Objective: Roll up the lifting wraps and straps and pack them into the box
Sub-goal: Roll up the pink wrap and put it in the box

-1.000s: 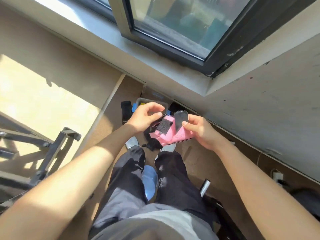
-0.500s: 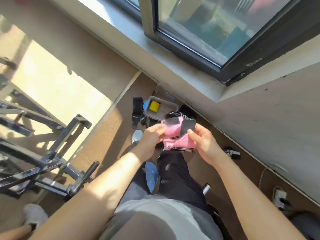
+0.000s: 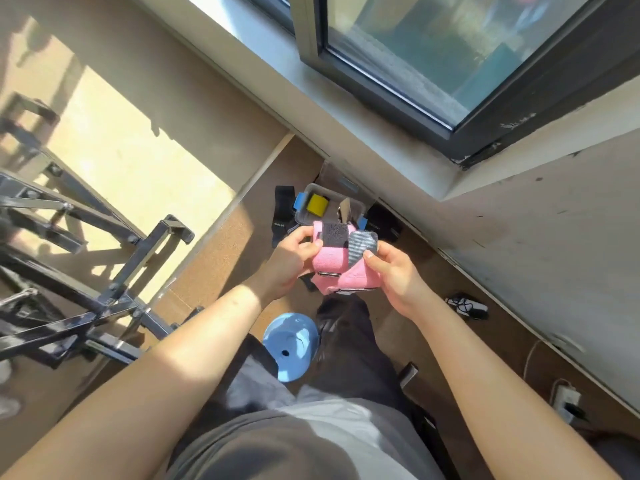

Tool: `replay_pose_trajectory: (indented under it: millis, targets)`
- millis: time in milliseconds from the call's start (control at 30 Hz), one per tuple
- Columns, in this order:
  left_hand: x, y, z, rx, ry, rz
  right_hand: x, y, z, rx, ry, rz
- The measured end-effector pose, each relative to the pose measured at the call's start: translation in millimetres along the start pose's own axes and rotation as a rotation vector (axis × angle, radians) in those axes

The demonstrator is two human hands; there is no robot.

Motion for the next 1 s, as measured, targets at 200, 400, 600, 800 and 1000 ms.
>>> replay_pose_trajectory:
  millis: [200, 400, 600, 800, 1000]
  targets:
    - [8, 7, -2, 0.03, -0.007, -0.051, -15, -12, -7, 0.0, -0.008, -0.005]
    - [33, 14, 3, 0.011, -0.138, -0.166, -26, -20, -7, 0.09, 0.018, 0.009]
    - [39, 20, 13, -0.107, -0.057, -0.064, -38, -40, 0, 0.169, 0.014, 0.11]
    - [45, 34, 11, -0.195, -0.04, -0.114, -37, -61, 18, 0.2, 0.002, 0.096]
    - [71, 57, 21, -0.247, -0.144, -0.142, -51, -64, 70, 0.499, 0.162, -0.102]
Point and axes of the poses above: each hand's wrist, its own z-axis away from the middle knuckle, its own y-axis out of the back of the hand, x = y × z, the point moved 10 cm from there along -z, towards the middle knuckle, and after that the axes turned 6 degrees about x, right-handed, at the moved point
